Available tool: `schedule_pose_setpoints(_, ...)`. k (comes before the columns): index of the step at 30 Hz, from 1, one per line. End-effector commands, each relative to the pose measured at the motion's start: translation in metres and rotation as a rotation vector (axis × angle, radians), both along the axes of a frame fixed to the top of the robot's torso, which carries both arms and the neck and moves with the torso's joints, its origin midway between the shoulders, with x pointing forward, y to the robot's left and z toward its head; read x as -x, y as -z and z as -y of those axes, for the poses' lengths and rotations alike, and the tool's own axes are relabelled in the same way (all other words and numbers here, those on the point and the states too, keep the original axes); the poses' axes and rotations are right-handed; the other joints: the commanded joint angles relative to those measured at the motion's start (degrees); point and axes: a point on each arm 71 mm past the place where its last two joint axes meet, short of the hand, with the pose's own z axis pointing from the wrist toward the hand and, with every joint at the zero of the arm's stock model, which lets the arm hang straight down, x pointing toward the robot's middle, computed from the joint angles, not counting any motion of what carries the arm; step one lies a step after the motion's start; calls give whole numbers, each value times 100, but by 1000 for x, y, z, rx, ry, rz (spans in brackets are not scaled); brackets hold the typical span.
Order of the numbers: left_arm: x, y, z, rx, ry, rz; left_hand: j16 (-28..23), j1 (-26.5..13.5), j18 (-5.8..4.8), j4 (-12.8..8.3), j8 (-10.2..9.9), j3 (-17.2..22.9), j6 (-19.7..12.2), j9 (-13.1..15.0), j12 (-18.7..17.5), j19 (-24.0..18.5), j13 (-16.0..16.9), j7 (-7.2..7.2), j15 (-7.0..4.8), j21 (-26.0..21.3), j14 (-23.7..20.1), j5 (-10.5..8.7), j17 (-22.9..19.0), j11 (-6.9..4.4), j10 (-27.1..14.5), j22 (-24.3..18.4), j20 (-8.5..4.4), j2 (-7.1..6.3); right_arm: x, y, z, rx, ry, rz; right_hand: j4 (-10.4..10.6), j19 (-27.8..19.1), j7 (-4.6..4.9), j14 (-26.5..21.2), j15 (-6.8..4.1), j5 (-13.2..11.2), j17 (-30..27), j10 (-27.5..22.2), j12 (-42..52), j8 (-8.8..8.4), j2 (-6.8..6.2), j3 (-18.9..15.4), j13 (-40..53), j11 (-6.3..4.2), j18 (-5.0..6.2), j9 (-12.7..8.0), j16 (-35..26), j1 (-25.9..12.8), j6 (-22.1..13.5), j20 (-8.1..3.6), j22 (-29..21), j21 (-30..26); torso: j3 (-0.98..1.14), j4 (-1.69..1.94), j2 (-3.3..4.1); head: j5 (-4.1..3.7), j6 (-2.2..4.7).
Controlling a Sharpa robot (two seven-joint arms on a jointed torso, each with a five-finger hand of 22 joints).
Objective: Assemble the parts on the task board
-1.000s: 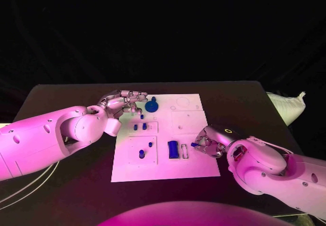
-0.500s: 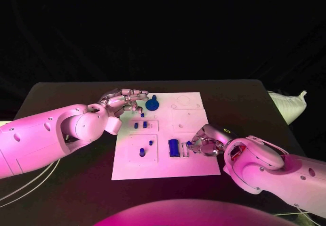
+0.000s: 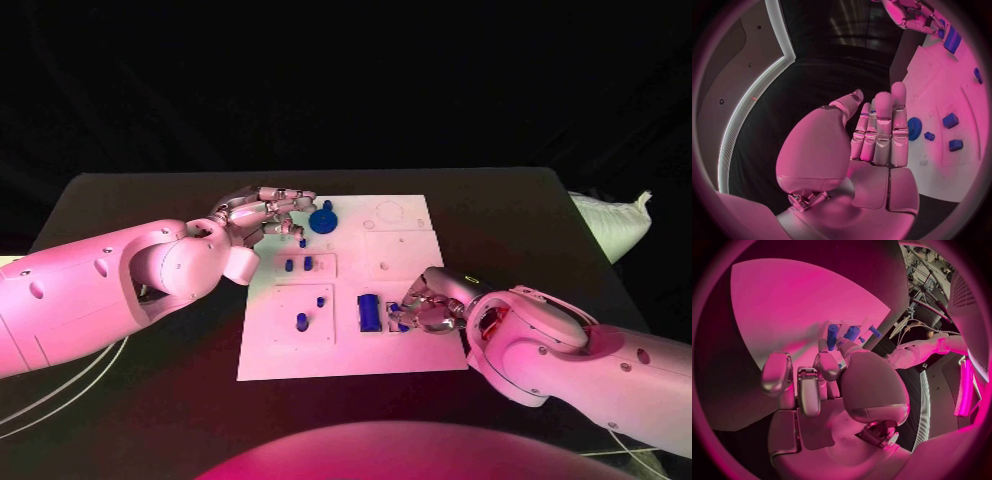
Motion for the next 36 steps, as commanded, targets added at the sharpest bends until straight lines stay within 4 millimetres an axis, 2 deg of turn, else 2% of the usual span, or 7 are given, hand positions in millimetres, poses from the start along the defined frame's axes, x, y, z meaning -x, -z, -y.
schedule_pose_setpoints(1, 1, -1, 3, 10, 23, 3, 5, -9, 102, 8, 40, -41, -45, 1, 24, -14, -5, 17, 5, -28, -41, -17, -8, 9, -41, -9, 21, 64, 0, 2, -1, 19, -11, -18, 49, 41, 9, 552, -47, 18, 1222, 56, 30, 29, 0, -10, 13, -5, -71, 13, 29, -58, 43, -5, 1, 25, 0, -1, 3, -1, -4)
schedule_pose_setpoints(10, 1, -1, 4, 10, 26, 1, 5, -8, 102, 8, 40, -42, -46, 1, 24, -14, -5, 17, 5, -29, -42, -17, -8, 10, -41, -9, 21, 64, -2, 4, -3, 34, -21, -21, 142, 45, -5, 553, -56, 15, 1229, 79, 38, 43, 26, -80, 24, -17, -72, 43, 33, -150, 77, -14, 6, 27, 1, 1, 3, 5, -16)
schedule_pose_setpoints(17, 1, -1, 4, 10, 28, 0, 6, -13, 101, 12, 42, -49, -47, 2, 28, -14, -5, 19, 6, -31, -44, -17, -10, 11, -46, -12, 22, 65, -2, 4, -5, 41, -32, -25, 384, 47, -13, 554, -63, 12, 1235, 112, 49, 51, 9, -325, 41, -23, -73, 86, 36, -411, 113, -24, 8, 24, 2, -4, 0, 7, -27)
schedule_pose_setpoints(25, 1, -1, 4, 8, 30, -1, 6, -13, 101, 12, 42, -49, -47, 2, 28, -14, -5, 19, 6, -31, -44, -17, -10, 11, -46, -12, 22, 65, -2, 4, -5, 46, -36, -21, 666, 50, -30, 554, -74, -235, 1234, 124, 26, 44, -14, -739, 43, -36, -74, 134, 35, -615, 125, -33, 12, 20, 3, -6, -1, -3, -35)
schedule_pose_setpoints(29, 1, 0, 4, 8, 31, -1, 7, -17, 101, 15, 42, -54, -50, 1, 29, -14, -6, 20, 8, -33, -45, -18, -11, 13, -50, -14, 22, 66, -1, 3, -5, 46, -39, -17, 789, 53, -37, 555, -78, -605, 1239, 130, 15, 38, 25, -1055, 50, -41, -74, 172, 37, -733, 131, -38, 18, 18, 7, -12, -2, -3, -34)
schedule_pose_setpoints(36, 1, 0, 4, 8, 33, -2, 7, -22, 100, 19, 43, -61, -53, 1, 32, -15, -6, 21, 9, -36, -48, -18, -13, 15, -55, -16, 24, 67, 2, -1, -4, 44, -45, -5, 799, 58, -42, 558, -81, -674, 1252, 140, 18, 37, 124, -1241, 61, -44, -75, 199, 44, -846, 139, -40, 28, 22, 9, -13, -3, 1, -33)
